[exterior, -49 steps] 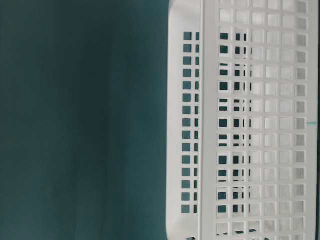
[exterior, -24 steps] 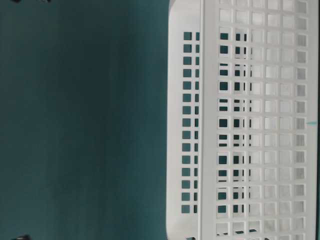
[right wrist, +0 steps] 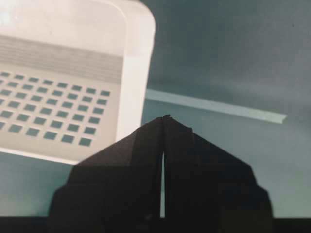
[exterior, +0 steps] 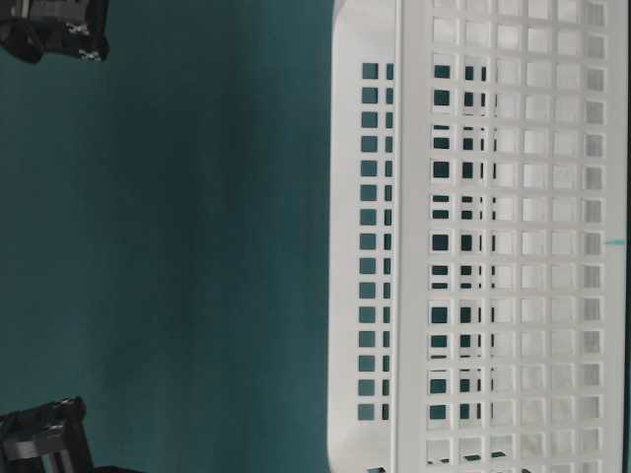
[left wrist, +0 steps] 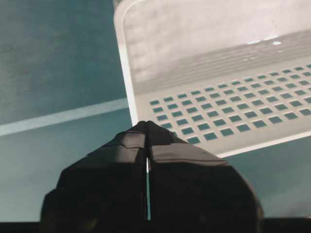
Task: Lift the white basket with both hands.
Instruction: 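Lower both open grippers over the basket's left and right end rims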
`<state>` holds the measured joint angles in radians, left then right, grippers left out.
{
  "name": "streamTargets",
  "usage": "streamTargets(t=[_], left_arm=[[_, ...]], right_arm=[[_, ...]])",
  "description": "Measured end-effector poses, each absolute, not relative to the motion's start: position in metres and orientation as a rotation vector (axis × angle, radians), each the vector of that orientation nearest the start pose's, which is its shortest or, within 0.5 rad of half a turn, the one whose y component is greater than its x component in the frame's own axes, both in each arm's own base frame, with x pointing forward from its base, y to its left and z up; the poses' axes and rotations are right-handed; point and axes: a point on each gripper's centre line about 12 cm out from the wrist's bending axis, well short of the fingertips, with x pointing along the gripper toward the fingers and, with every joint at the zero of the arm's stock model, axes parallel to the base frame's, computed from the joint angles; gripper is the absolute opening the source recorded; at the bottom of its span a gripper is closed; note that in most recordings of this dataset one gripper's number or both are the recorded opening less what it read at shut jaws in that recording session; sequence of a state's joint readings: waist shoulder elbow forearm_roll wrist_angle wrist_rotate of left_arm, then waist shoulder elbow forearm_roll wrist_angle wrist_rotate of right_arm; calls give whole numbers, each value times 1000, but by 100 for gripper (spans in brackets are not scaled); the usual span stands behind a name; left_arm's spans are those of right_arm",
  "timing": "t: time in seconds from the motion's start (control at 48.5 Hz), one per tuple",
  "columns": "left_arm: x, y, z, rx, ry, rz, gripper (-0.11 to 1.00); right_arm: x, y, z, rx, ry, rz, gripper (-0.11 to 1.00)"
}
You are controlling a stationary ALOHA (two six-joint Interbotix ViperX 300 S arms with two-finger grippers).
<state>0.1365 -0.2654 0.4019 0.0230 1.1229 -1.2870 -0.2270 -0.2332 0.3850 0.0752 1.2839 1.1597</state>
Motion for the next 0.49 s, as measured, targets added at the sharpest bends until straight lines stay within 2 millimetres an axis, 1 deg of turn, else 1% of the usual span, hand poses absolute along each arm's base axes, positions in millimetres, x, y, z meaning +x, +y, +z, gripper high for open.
streamTargets(t=[0.206,0.33,0.412,0.495], left_arm=[[310,42,276,-1158,1008,920,-5],[311,38,276,-1154,1014,913,-5],[311,34,275,-1149,1020,904,-5],[311,31,273,-1146,1018,892,-3]], right_arm=[[302,-62,270,1183,1131,-934,2],[306,-61,267,1186,1103,-914,5],[308,-57,264,1185,1086,-896,10],[310,-52,260,1188,1077,-874,18]])
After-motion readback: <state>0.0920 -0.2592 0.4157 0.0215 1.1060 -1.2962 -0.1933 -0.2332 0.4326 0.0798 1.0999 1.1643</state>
